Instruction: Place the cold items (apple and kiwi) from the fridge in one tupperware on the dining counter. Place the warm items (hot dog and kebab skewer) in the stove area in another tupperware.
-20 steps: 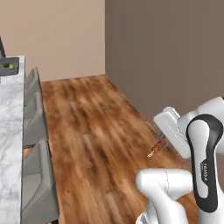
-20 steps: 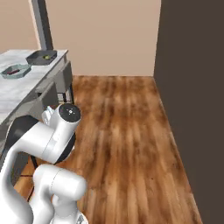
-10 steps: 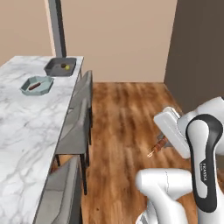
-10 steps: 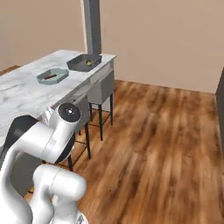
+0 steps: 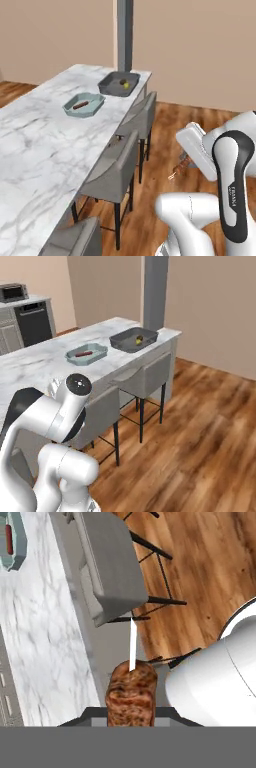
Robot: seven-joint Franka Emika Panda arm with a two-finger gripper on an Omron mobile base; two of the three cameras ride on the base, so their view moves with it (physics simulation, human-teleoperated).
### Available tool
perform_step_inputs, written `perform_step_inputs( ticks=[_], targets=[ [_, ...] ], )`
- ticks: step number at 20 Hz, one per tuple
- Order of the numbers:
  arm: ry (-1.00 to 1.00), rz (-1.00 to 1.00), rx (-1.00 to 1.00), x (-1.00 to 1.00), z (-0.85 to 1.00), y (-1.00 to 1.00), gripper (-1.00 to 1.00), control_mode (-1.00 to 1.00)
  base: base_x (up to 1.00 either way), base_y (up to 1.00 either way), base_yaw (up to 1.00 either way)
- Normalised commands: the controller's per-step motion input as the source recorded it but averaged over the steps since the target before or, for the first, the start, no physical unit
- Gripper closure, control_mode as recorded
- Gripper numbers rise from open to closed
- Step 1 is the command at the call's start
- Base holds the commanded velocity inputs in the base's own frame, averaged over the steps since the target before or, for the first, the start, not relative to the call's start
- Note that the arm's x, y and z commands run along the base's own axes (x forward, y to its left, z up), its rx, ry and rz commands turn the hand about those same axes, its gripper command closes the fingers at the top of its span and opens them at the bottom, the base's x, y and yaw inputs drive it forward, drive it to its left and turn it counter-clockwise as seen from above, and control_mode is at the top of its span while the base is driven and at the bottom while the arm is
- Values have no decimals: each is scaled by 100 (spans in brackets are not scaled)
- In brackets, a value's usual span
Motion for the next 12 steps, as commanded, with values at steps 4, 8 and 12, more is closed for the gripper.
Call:
perform_step_inputs(
  ticks=[4, 8, 12],
  targets=[
    [0, 0, 0, 0, 0, 0, 100, 100, 100, -28, 54],
    [0, 0, 0, 0, 0, 0, 100, 100, 100, -27, 55],
    [0, 0, 0, 0, 0, 0, 100, 100, 100, -27, 56]
  ],
)
